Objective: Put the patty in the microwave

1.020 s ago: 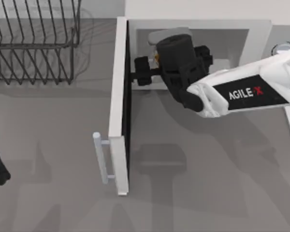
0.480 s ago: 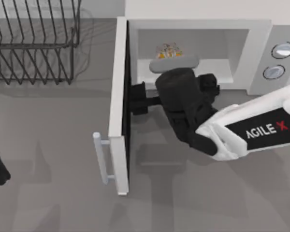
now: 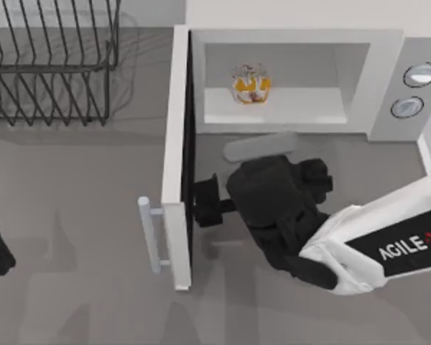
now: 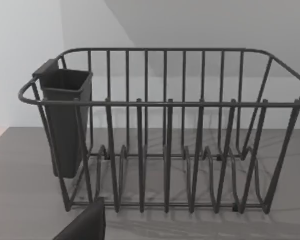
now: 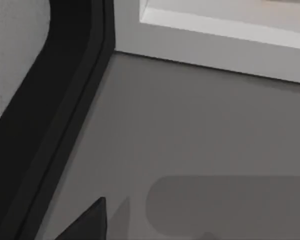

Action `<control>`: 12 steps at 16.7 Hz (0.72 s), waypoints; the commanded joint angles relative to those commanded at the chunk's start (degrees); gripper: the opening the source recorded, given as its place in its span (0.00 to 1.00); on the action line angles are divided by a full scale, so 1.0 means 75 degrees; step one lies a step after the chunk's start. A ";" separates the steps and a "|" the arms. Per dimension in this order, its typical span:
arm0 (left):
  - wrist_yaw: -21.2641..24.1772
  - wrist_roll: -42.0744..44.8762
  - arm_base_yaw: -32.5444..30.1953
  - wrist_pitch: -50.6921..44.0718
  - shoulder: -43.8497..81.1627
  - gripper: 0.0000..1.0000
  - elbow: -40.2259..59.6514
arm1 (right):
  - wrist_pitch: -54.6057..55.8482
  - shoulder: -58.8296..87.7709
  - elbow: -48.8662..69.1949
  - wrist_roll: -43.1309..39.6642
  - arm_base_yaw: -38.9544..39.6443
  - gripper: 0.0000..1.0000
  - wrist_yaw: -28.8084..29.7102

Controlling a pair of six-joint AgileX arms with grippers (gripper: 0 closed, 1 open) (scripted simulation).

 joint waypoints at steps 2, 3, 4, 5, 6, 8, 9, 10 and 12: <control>0.0000 0.0000 0.0000 0.0000 0.0000 1.00 0.0000 | -0.0092 0.0111 -0.0160 0.0038 -0.0010 1.00 0.0018; 0.0000 0.0000 0.0000 0.0000 0.0000 1.00 0.0000 | -0.0092 0.0111 -0.0160 0.0038 -0.0010 1.00 0.0018; 0.0000 0.0000 0.0000 0.0000 0.0000 1.00 0.0000 | -0.0092 0.0111 -0.0160 0.0038 -0.0010 1.00 0.0018; 0.0000 0.0000 0.0000 0.0000 0.0000 1.00 0.0000 | -0.0092 0.0111 -0.0160 0.0038 -0.0010 1.00 0.0018; 0.0000 0.0000 0.0000 0.0000 0.0000 1.00 0.0000 | -0.0088 0.0108 -0.0168 0.0031 -0.0115 1.00 0.0024; 0.0000 0.0000 0.0000 0.0000 0.0000 1.00 0.0000 | -0.0027 0.0030 -0.0097 0.0023 -0.0099 1.00 0.0039; 0.0000 0.0000 0.0000 0.0000 0.0000 1.00 0.0000 | 0.0028 -0.0076 -0.0026 0.0010 -0.0068 1.00 0.0049; 0.0000 0.0000 0.0000 0.0000 0.0000 1.00 0.0000 | 0.0067 -0.0197 0.0036 -0.0007 -0.0020 1.00 0.0052; 0.0000 0.0000 0.0000 0.0000 0.0000 1.00 0.0000 | 0.0097 -0.0469 0.0132 -0.0051 0.0111 1.00 0.0040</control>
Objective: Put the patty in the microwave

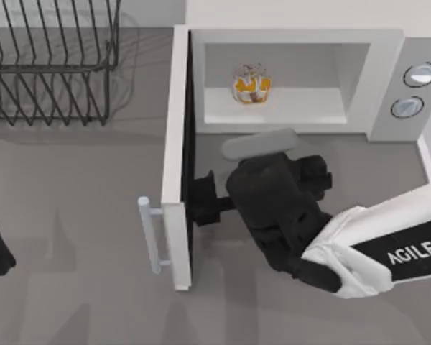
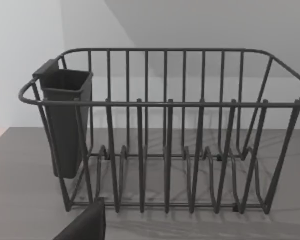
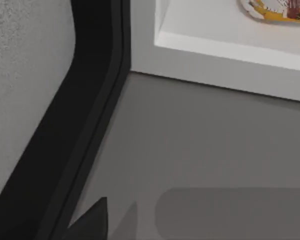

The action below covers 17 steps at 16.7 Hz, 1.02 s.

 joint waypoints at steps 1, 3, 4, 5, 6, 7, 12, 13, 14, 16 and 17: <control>0.0000 0.0000 0.0000 0.0000 0.0000 1.00 0.0000 | -0.0006 -0.0137 0.0042 -0.0030 0.0076 1.00 -0.0014; 0.0000 0.0000 0.0000 0.0000 0.0000 1.00 0.0000 | -0.0074 -0.0379 0.0120 -0.0096 0.0227 1.00 -0.0050; 0.0000 0.0000 0.0000 0.0000 0.0000 1.00 0.0000 | -0.0148 -0.0487 0.0158 -0.0124 0.0294 1.00 -0.0070; 0.0000 0.0000 0.0000 0.0000 0.0000 1.00 0.0000 | -0.0255 -0.0595 0.0197 -0.0145 0.0350 1.00 -0.0091; 0.0000 0.0000 0.0000 0.0000 0.0000 1.00 0.0000 | -0.0394 -0.0703 0.0239 -0.0157 0.0393 1.00 -0.0111; 0.0000 0.0000 0.0000 0.0000 0.0000 1.00 0.0000 | -0.0566 -0.0804 0.0284 -0.0161 0.0419 1.00 -0.0130; 0.0000 0.0000 0.0000 0.0000 0.0000 1.00 0.0000 | -0.1741 -0.1205 0.0519 -0.0106 0.0312 1.00 -0.0163; 0.0000 0.0000 0.0000 0.0000 0.0000 1.00 0.0000 | -0.2005 -0.1264 0.0566 -0.0085 0.0249 1.00 -0.0153; 0.0000 0.0000 0.0000 0.0000 0.0000 1.00 0.0000 | -0.2263 -0.1317 0.0608 -0.0061 0.0177 1.00 -0.0138; 0.0000 0.0000 0.0000 0.0000 0.0000 1.00 0.0000 | -0.2729 -0.1412 0.0665 -0.0013 0.0015 1.00 -0.0106; 0.0000 0.0000 0.0000 0.0000 0.0000 1.00 0.0000 | -0.2924 -0.1454 0.0681 0.0010 -0.0064 1.00 -0.0092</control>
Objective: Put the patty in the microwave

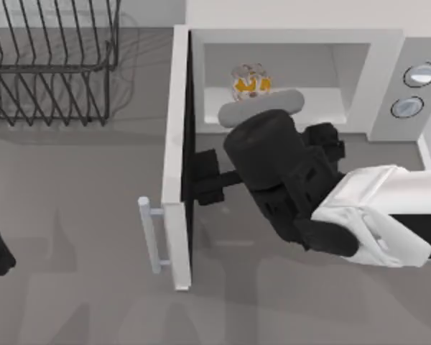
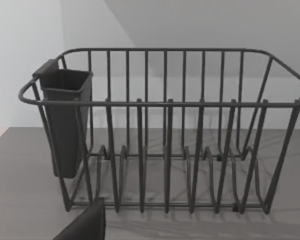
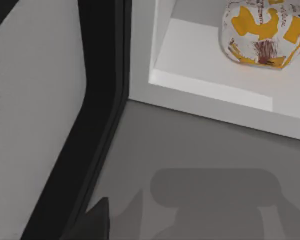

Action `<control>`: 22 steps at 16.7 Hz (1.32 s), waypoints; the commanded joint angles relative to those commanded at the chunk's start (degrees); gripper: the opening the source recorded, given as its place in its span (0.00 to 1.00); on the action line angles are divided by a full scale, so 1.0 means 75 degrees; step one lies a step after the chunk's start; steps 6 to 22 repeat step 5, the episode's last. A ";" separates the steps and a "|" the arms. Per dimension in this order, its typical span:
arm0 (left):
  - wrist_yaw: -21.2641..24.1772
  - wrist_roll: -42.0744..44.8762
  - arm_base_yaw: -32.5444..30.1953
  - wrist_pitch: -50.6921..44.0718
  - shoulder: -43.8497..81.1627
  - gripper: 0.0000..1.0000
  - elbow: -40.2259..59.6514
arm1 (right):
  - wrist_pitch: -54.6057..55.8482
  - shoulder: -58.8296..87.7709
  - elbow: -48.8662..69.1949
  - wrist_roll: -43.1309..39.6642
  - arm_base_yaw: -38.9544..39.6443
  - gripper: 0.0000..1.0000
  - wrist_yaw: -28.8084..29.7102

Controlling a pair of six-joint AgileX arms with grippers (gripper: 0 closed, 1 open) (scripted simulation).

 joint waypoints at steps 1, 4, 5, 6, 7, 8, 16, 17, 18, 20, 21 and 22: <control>0.0000 0.0000 0.0000 0.0000 0.0000 1.00 0.0000 | -0.0160 -0.0033 0.0013 0.0021 -0.0069 1.00 0.0013; 0.0000 0.0000 0.0000 0.0000 0.0000 1.00 0.0000 | -0.0382 -0.0074 0.0044 0.0056 -0.0167 1.00 0.0041; 0.0000 0.0000 0.0000 0.0000 0.0000 1.00 0.0000 | -0.0382 -0.0074 0.0044 0.0056 -0.0167 1.00 0.0041; 0.0000 0.0000 0.0000 0.0000 0.0000 1.00 0.0000 | -0.0382 -0.0074 0.0044 0.0056 -0.0167 1.00 0.0041; 0.0000 0.0000 0.0000 0.0000 0.0000 1.00 0.0000 | -0.0382 -0.0074 0.0044 0.0056 -0.0167 1.00 0.0041; 0.0000 0.0000 0.0000 0.0000 0.0000 1.00 0.0000 | -0.0382 -0.0074 0.0044 0.0056 -0.0167 1.00 0.0041; 0.0000 0.0000 0.0000 0.0000 0.0000 1.00 0.0000 | -0.0382 -0.0074 0.0044 0.0056 -0.0167 1.00 0.0041; 0.0000 0.0000 0.0000 0.0000 0.0000 1.00 0.0000 | -0.0382 -0.0074 0.0044 0.0056 -0.0167 1.00 0.0041; 0.0000 0.0000 0.0000 0.0000 0.0000 1.00 0.0000 | -0.0382 -0.0074 0.0044 0.0056 -0.0167 1.00 0.0041; 0.0000 0.0000 0.0000 0.0000 0.0000 1.00 0.0000 | -0.0382 -0.0074 0.0044 0.0056 -0.0167 1.00 0.0041; 0.0000 0.0000 0.0000 0.0000 0.0000 1.00 0.0000 | -0.0382 -0.0074 0.0044 0.0056 -0.0167 1.00 0.0041; 0.0000 0.0000 0.0000 0.0000 0.0000 1.00 0.0000 | -0.0382 -0.0074 0.0044 0.0056 -0.0167 1.00 0.0041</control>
